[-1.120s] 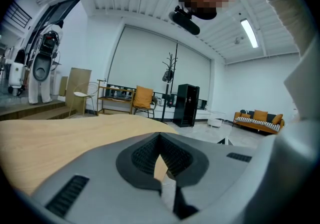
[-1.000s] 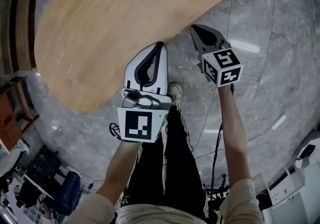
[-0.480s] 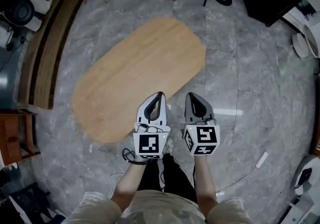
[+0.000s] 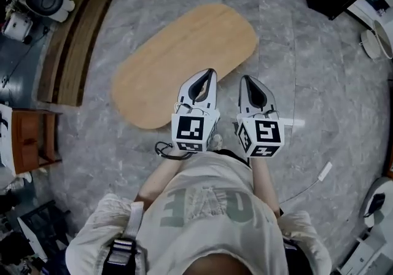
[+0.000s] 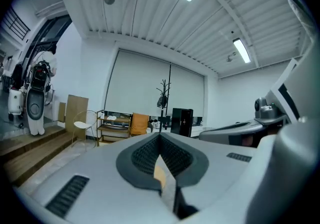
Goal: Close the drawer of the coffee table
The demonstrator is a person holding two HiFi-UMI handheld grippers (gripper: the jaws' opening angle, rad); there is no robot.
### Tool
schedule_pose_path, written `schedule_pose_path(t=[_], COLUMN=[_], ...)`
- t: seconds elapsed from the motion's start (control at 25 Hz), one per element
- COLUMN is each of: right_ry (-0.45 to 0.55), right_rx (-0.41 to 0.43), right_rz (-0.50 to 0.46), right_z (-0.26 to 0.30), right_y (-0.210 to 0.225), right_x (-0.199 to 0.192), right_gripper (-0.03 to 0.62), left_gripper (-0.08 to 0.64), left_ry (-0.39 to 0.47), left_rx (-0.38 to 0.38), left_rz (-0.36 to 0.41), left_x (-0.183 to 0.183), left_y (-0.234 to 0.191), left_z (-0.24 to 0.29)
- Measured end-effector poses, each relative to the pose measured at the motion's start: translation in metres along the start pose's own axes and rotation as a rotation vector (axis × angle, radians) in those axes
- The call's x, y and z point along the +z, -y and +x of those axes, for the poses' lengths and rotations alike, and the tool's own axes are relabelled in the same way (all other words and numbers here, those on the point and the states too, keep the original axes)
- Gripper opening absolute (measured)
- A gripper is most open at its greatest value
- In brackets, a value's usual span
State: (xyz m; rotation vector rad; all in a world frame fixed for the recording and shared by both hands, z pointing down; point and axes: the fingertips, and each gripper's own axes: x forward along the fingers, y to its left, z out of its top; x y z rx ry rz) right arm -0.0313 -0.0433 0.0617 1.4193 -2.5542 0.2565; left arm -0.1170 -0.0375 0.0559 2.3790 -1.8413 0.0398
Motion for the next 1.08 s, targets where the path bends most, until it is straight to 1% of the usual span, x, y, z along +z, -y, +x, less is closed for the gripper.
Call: schedule_pose_path(t=[0.12,0.24,0.36,0.52,0.76,0.84,1.08], right_ry=[-0.028,-0.033,-0.023,-0.011,-0.027,-0.047,-0.101], right_rx=[-0.004,-0.004,0.010,0.027,0.021,0.010,0.014], right_rz=[-0.004,-0.029,-0.042,-0.061,-0.067,-0.065,-0.060], right_z=[0.006,-0.001,-0.009,-0.021,-0.017,-0.010,0.051], right_y=[0.012,0.011,0.004,-0.010,0.001,0.020,0.117], right_x=[-0.031,-0.042,-0.039,-0.024,-0.023,-0.035,-0.099], right_gripper=[0.005,0.006,0.006,0.006,0.005,0.006,0.005], left_gripper=[0.009,0.009,0.009,0.009,0.009,0.009,0.009], left_ry=[-0.011,-0.016,-0.013,-0.002,-0.003,-0.014,-0.068], left_rx=[0.002,-0.003,-0.009,-0.008,-0.014,-0.013,-0.012], left_rz=[0.006,0.022,0.036,0.043,0.059,0.065,0.049], left_x=[-0.025,-0.034,-0.032,-0.019,-0.018,-0.032,-0.108], left_y=[0.003,0.011,0.015,0.020,0.028,0.035,0.063], left_z=[0.014,0.011,0.004,-0.009,0.001,0.019,0.127])
